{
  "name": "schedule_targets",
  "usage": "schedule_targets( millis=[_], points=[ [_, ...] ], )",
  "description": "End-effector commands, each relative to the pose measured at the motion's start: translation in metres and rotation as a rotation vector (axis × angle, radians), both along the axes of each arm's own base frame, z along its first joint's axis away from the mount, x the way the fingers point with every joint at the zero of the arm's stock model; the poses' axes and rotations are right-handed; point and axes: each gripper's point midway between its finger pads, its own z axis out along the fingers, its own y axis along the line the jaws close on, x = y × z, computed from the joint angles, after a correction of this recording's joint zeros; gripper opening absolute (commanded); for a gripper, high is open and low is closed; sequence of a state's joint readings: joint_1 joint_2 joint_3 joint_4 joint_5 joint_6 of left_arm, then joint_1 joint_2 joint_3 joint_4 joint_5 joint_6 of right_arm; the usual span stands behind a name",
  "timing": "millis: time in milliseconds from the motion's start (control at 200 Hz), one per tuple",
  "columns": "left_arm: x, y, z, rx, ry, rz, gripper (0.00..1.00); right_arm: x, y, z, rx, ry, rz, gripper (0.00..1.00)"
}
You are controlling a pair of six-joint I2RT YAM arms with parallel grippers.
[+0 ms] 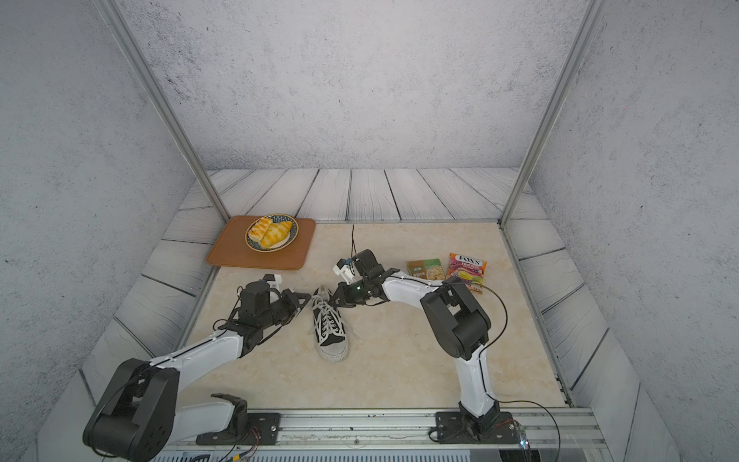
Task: Tie the shoes
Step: Tie the shoelace on the shoe.
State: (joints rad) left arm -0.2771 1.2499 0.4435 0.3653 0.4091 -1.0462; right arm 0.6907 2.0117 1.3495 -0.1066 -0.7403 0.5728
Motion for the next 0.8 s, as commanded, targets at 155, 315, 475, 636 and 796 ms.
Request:
schedule_targets(
  millis=[155, 315, 475, 636, 796],
  points=[
    [-0.015, 0.005, -0.005, 0.042, -0.001, -0.011, 0.00, 0.002, -0.004, 0.027, 0.027, -0.062, -0.015, 0.00],
    [-0.021, 0.006, -0.006, 0.048, -0.007, -0.022, 0.00, 0.002, -0.005, 0.026, 0.026, -0.061, -0.017, 0.00],
    [-0.029, 0.006, -0.008, 0.047, -0.008, -0.040, 0.00, 0.002, -0.004, 0.026, 0.025, -0.064, -0.018, 0.00],
    [-0.035, 0.005, -0.014, 0.056, 0.018, -0.058, 0.12, 0.002, -0.004, 0.024, 0.027, -0.060, -0.016, 0.00],
    [-0.028, 0.000, -0.011, 0.042, 0.017, -0.070, 0.35, 0.002, -0.003, 0.024, 0.030, -0.056, -0.016, 0.00]
  ],
)
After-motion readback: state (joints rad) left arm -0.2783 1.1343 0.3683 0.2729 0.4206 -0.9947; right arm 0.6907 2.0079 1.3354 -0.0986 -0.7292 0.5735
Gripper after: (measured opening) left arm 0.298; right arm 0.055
